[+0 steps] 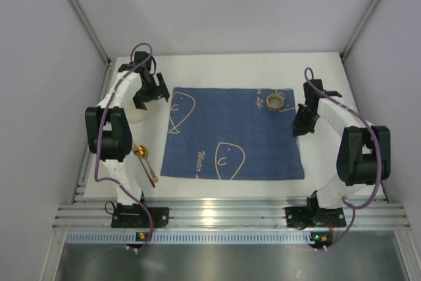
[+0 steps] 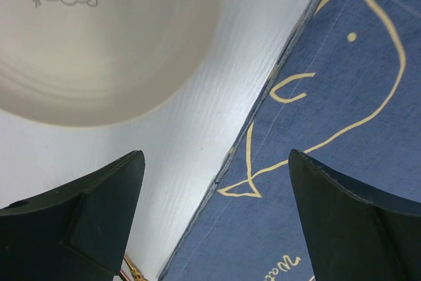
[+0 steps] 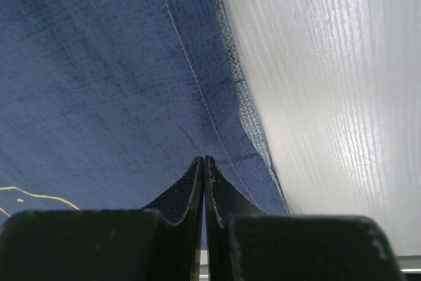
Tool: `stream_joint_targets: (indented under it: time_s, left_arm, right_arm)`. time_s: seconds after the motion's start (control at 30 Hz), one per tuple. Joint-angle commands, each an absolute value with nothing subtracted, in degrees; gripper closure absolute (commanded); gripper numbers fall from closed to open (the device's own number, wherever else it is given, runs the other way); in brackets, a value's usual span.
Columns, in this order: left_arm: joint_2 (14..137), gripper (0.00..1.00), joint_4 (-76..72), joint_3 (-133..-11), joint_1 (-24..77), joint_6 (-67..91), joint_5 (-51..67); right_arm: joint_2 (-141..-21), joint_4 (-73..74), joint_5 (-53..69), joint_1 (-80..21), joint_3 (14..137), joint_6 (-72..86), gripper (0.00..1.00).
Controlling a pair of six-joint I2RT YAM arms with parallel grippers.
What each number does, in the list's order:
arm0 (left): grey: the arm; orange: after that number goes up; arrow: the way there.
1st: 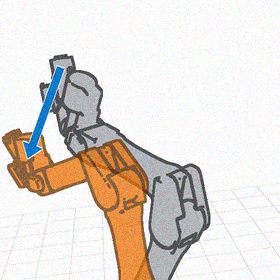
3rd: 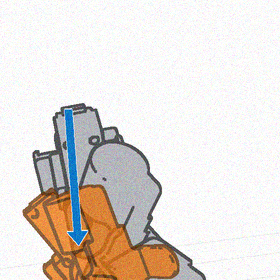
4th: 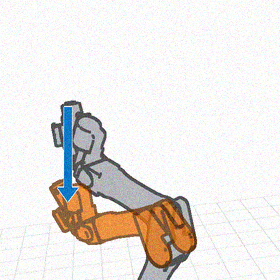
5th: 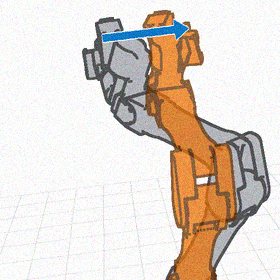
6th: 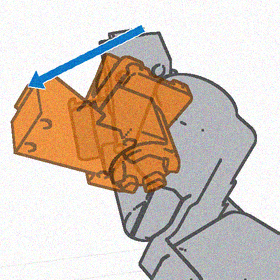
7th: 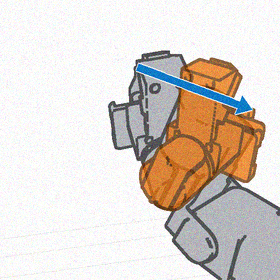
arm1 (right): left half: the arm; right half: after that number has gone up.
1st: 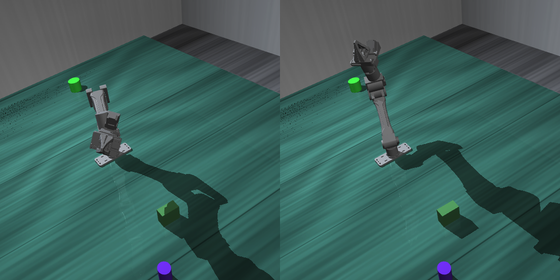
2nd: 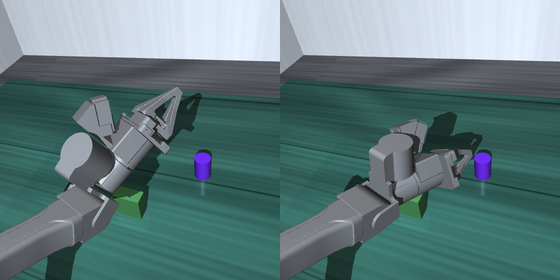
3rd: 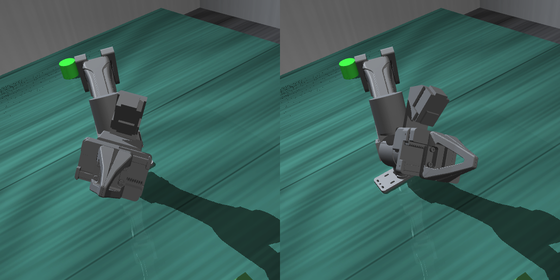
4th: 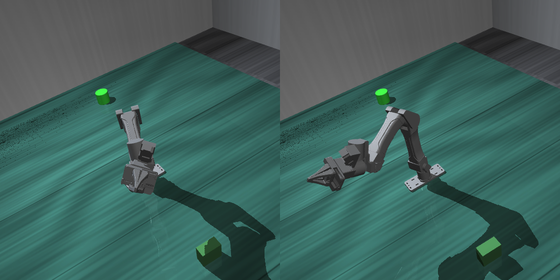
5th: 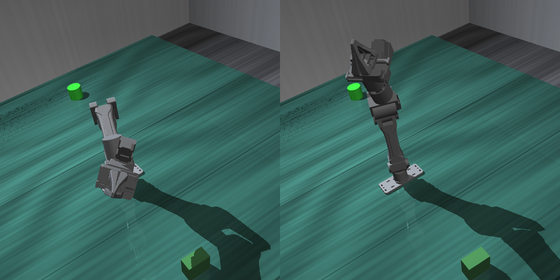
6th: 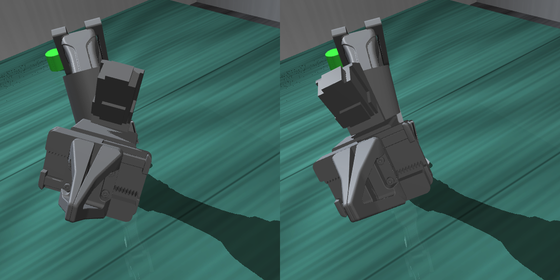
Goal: Set the dinner table for one person
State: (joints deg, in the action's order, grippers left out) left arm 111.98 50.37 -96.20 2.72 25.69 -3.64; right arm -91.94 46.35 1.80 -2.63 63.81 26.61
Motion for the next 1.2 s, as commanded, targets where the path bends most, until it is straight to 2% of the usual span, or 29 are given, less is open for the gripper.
stream_joint_targets:
  time_s: [0.0, 0.43, 0.7, 0.73, 0.8, 0.83, 0.9, 0.97, 1.17]
  left_arm:
    - [106.8, 0.04, 48.9, -94.1, 2.8, 26.3, -3.7]
    - [104.2, 0.05, 49.0, -91.6, 2.6, 26.0, -4.7]
    - [103.8, 0.05, 49.4, -91.7, 2.1, 25.7, -4.9]
    - [103.6, 0.04, 49.3, -91.9, 2.0, 25.7, -5.0]
    - [103.2, 0.04, 49.5, -92.0, 1.9, 25.8, -6.2]
    - [103.1, 0.02, 49.6, -92.0, 1.8, 26.0, -6.8]
    - [102.7, 0.02, 49.8, -91.9, 1.2, 27.0, -7.9]
    - [102.0, 0.02, 50.1, -91.6, 0.5, 28.5, -8.7]
    - [99.9, 0.02, 48.2, -86.7, -6.1, 32.6, -5.9]
  right_arm:
    - [-93.1, 42.5, 3.3, -3.6, 63.0, 26.9, 1.0]
    - [-98.6, 42.0, -4.7, -3.8, 59.2, 27.2, 1.0]
    - [-97.7, 42.0, -1.0, -4.0, 60.8, 26.7, 0.98]
    - [-97.0, 42.1, -0.4, -3.9, 61.1, 26.6, 0.94]
    - [-94.7, 42.8, 2.0, -4.1, 62.7, 26.6, 0.66]
    - [-92.8, 43.2, 2.7, -4.1, 63.4, 26.9, 0.43]
    - [-91.2, 44.9, 2.6, -4.3, 65.6, 27.0, 0.29]
    - [-89.0, 46.3, 1.8, -4.4, 67.6, 27.0, 0.2]
    - [-85.2, 49.6, 0.2, -4.4, 67.1, 25.7, 0.2]
